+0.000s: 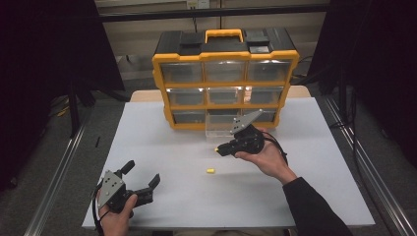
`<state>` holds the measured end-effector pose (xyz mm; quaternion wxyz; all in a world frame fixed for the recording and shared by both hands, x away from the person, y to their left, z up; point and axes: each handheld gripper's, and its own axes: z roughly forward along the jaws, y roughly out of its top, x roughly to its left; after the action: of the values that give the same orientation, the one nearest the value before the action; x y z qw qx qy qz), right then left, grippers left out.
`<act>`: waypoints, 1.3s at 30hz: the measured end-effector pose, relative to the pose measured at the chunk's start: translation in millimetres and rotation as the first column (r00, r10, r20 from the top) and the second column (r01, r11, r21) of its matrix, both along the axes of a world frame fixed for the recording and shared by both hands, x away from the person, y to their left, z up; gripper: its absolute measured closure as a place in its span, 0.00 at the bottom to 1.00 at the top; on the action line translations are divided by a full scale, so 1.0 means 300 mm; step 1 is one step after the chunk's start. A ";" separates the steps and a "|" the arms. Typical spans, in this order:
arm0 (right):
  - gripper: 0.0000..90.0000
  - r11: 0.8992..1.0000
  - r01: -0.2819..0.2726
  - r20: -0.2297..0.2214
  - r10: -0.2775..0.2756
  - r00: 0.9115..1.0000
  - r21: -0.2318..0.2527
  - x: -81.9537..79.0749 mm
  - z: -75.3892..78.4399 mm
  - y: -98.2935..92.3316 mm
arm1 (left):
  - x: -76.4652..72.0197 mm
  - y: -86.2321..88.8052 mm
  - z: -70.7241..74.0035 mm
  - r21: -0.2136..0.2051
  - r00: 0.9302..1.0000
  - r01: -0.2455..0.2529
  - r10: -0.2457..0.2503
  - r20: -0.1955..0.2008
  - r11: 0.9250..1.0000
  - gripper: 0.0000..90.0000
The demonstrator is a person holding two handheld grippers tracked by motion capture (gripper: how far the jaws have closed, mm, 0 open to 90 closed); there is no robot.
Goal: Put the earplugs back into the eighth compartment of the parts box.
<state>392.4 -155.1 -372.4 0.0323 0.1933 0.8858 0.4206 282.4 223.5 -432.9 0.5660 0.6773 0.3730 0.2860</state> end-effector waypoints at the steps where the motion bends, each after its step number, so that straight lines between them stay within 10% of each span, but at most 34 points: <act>1: 0.91 1.000 0.000 0.001 0.000 1.000 -0.006 0.002 0.006 0.001 | 0.000 0.001 0.000 0.003 1.000 -0.001 0.001 0.001 1.000 0.04; 39: 0.91 0.989 0.118 0.092 -0.110 0.990 -0.092 0.139 0.224 -0.053 | -0.001 -0.002 0.000 0.002 1.000 0.010 -0.010 -0.001 1.000 0.04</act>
<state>434.3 -171.0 -305.2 0.1040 0.2233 0.8905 0.3825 282.0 223.0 -432.7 0.5665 0.6798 0.3698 0.2832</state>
